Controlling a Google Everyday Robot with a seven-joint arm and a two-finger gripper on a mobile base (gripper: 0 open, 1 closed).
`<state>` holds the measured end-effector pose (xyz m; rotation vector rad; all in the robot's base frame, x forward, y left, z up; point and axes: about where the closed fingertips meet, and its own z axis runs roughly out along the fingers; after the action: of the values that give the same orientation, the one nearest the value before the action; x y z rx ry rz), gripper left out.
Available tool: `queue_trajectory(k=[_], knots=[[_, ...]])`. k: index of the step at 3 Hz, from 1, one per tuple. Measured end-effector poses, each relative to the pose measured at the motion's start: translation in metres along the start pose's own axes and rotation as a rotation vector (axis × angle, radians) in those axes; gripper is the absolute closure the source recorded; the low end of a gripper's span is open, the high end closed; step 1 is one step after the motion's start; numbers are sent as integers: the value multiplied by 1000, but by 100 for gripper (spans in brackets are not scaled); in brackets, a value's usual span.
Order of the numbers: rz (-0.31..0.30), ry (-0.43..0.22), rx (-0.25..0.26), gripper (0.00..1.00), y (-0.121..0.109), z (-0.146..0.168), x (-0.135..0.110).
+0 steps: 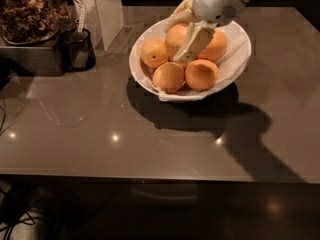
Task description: Pick orange from white bowl
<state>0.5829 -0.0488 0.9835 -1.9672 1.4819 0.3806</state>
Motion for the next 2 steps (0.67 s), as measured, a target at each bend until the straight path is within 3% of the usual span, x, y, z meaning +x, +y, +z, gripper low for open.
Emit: queue_trajectory(k=[1, 2], knots=[[-12, -120, 53, 100, 25, -24, -22], [17, -188, 109, 100, 55, -41, -26]])
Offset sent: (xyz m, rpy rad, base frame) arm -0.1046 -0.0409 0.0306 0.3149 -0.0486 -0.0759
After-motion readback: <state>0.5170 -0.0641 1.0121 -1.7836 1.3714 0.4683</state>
